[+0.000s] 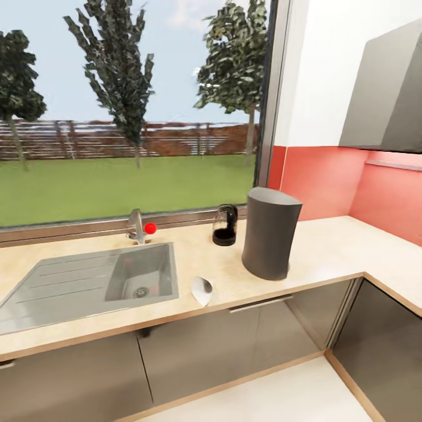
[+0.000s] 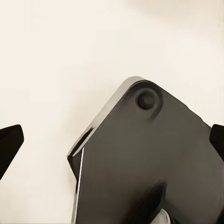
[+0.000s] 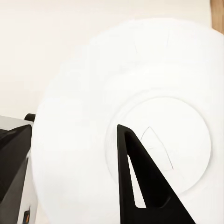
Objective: Set up a coffee station on the kitchen countertop: keep the coffee maker on the countertop, move the bottle of coffee from the kitchen shelf to the counter next to the coffee maker, place a paper coffee filter on top of the coffee maker, put the saucer next to the coffee maker with the coffee cup on the saucer, and place the electric kettle next to the coffee maker.
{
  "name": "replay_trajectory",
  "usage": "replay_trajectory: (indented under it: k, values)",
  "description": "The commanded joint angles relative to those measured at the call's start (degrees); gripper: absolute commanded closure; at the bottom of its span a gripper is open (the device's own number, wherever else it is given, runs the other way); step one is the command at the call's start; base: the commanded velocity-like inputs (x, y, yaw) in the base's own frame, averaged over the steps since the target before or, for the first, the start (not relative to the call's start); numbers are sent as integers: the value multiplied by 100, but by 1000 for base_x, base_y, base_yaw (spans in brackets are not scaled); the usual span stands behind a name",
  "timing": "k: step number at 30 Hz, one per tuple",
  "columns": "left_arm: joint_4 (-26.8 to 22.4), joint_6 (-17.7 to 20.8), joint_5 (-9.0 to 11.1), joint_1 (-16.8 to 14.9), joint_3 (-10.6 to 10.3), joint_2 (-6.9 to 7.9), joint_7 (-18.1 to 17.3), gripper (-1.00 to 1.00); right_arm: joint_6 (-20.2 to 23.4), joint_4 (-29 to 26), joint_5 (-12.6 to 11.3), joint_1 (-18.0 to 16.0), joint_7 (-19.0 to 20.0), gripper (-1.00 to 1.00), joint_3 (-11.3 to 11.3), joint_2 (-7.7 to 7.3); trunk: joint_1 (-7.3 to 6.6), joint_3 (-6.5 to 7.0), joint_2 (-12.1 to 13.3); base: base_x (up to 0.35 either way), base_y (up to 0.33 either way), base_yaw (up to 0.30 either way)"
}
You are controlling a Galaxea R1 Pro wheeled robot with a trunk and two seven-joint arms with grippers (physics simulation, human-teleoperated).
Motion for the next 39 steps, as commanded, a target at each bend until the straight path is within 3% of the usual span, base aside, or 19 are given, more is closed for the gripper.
replay_trajectory:
  k: [1,11,20,23,39]
  values:
    - [-11,-1,56,5,5,-2,-24,-100,-26,19,23,-7,18,100,-50,-2,3,-3,-5,0,-324,0]
    - [-11,-1,56,5,5,-2,-24,-100,-47,19,23,-7,18,100,-50,-6,3,-3,-5,-38,-325,183]
    - [-11,-1,48,5,-1,-34,-24,-100,-61,19,19,-7,13,100,-52,-36,3,-3,-5,-167,-288,17]
    - [-11,-1,-45,5,1,-37,-24,-100,-61,19,18,-7,14,100,-52,-37,3,-3,-5,-236,-165,0]
    - [-105,7,-70,5,-4,-26,-24,-100,-52,11,25,-7,18,100,-52,-47,3,-3,-5,-23,-111,0]
